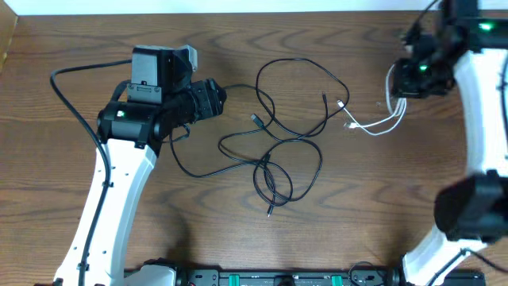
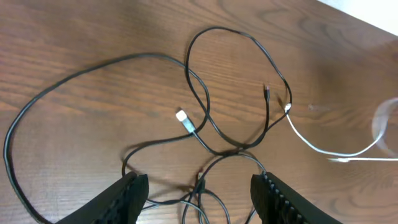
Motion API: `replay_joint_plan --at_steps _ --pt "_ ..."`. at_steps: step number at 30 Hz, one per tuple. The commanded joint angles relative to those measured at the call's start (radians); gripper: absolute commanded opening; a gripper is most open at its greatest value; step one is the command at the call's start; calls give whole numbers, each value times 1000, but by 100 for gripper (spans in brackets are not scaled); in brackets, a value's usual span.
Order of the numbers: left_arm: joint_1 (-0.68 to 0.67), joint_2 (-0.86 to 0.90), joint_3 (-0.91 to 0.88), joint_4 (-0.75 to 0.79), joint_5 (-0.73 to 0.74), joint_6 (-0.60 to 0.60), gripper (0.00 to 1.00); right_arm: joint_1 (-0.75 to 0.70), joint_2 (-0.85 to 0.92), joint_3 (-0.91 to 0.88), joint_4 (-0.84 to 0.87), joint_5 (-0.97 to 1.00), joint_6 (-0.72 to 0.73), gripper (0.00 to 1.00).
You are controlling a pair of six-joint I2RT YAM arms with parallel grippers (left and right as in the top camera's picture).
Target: Untangle cables
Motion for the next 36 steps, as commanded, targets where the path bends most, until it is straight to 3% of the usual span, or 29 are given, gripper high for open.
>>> replay_joint_plan --at_steps 1,6,12,21,27,31,34,36 --pt "-17 -1 -3 5 -6 32 59 20 33 3 17 9 11 1" --pt "-167 77 -3 71 -5 165 59 -46 -26 63 23 -1 19 1" --pt "-417 409 -3 451 -6 357 68 -148 -100 67 -5 -52 -5 1" --pt "-518 638 -2 639 -130 394 68 -147 -100 66 -16 -53 -27 1" --pt "-548 759 -2 723 -241 400 63 -147 -100 66 -16 -53 -49 1" --pt "-548 780 -2 747 -256 400 53 -147 -100 66 -16 -52 -56 1" --pt "-548 780 -2 725 -268 399 13 -147 -100 66 -13 -51 -56 1" --pt "-543 755 -2 674 -309 398 7 -148 -100 66 -8 -48 -56 1"
